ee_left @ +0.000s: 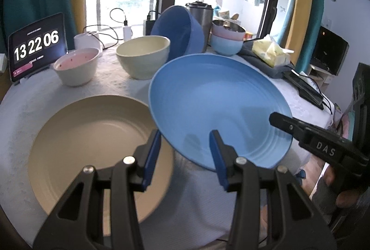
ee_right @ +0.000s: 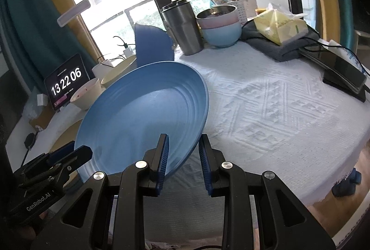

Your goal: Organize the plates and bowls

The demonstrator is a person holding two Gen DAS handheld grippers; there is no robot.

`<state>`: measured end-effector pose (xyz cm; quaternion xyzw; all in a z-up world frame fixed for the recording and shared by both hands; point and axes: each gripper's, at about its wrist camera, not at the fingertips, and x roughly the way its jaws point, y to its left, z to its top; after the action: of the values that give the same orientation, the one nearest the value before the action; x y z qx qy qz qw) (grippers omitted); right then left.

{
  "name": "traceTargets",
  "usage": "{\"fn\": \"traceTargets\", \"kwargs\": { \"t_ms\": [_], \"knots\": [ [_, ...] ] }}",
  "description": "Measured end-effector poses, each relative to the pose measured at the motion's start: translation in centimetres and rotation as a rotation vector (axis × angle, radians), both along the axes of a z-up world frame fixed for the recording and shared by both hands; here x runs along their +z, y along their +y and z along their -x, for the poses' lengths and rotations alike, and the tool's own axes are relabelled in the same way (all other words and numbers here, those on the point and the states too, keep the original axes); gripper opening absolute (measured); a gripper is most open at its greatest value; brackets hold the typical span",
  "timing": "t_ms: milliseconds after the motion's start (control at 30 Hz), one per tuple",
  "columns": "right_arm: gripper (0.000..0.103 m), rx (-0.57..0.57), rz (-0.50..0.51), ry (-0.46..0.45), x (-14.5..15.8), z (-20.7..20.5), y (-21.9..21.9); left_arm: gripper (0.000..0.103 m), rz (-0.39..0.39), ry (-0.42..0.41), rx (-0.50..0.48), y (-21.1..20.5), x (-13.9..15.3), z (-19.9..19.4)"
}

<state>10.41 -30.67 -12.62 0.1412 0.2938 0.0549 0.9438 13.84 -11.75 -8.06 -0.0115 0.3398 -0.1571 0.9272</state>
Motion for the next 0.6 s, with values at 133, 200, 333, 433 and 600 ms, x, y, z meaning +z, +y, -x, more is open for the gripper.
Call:
{"fn": "traceTargets", "kwargs": {
  "t_ms": [133, 200, 333, 433, 600],
  "knots": [
    [0.029, 0.017, 0.008, 0.002, 0.1, -0.1, 1.2, 0.045, -0.021, -0.024, 0.021, 0.9, 0.1, 0.5],
    [0.029, 0.026, 0.011, 0.005, 0.1, -0.3, 1.9, 0.045, -0.022, -0.033, 0.032, 1.6, 0.2, 0.6],
    [0.029, 0.046, 0.019, 0.012, 0.2, -0.5, 3.3, 0.045, -0.021, -0.048, 0.056, 3.0, 0.5, 0.7],
    [0.029, 0.060, 0.028, 0.013, 0.3, -0.7, 4.3, 0.045, -0.017, -0.047, 0.071, 3.9, 0.4, 0.7],
    [0.029, 0.082, 0.044, 0.015, 0.6, -0.9, 6.0, 0.045, -0.004, -0.041, 0.095, 5.6, 0.2, 0.9]
  ]
}}
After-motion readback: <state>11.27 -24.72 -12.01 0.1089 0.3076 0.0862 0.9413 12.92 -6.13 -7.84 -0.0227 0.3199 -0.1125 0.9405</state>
